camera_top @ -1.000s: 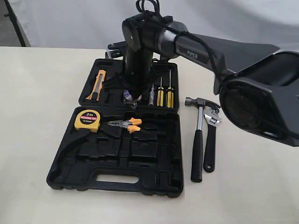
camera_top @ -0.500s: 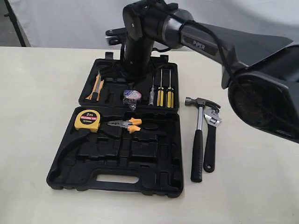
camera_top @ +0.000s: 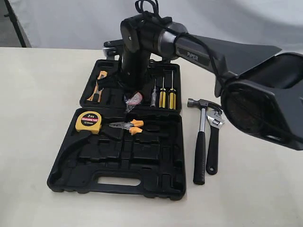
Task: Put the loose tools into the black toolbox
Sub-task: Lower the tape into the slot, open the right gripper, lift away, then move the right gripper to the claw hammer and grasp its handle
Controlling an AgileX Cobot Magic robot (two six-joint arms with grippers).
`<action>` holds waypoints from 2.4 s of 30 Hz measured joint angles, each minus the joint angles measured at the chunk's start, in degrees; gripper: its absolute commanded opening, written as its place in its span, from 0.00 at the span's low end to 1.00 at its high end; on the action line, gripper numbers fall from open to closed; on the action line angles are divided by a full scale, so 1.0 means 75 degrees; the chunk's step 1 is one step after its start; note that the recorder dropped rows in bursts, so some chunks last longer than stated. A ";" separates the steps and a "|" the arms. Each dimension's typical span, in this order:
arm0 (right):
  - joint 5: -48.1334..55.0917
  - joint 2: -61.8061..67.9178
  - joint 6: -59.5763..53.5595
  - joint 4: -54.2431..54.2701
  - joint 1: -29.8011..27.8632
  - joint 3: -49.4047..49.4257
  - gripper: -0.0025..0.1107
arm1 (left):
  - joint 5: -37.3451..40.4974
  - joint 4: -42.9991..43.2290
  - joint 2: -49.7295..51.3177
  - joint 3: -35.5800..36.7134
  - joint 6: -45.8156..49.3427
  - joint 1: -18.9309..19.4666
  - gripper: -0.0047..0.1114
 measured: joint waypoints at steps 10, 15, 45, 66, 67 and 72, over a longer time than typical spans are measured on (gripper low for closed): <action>0.1230 -0.1162 0.0125 0.0175 -0.0158 -0.0499 0.02 | 0.0000 0.0000 0.0000 0.0000 0.0000 0.0000 0.05; 0.1377 -0.1669 0.0048 0.0441 -0.0318 0.0375 0.02 | 0.0000 0.0000 0.0000 0.0000 0.0000 0.0000 0.05; -0.2878 -0.3721 0.2173 0.0229 -0.2343 0.7281 0.05 | 0.0000 0.0000 0.0000 0.0000 0.0000 0.0000 0.05; -0.3576 -0.3402 0.2352 0.0229 -0.2373 0.7086 0.30 | 0.0000 0.0000 0.0000 0.0000 0.0000 0.0000 0.05; -0.3576 -0.3402 0.2367 0.0229 -0.2373 0.7086 0.31 | 0.0000 0.0000 0.0000 0.0000 0.0000 0.0000 0.05; -0.3560 -0.3402 0.2389 0.0229 -0.2373 0.7086 0.30 | 0.0000 0.0000 0.0000 0.0000 0.0000 0.0000 0.05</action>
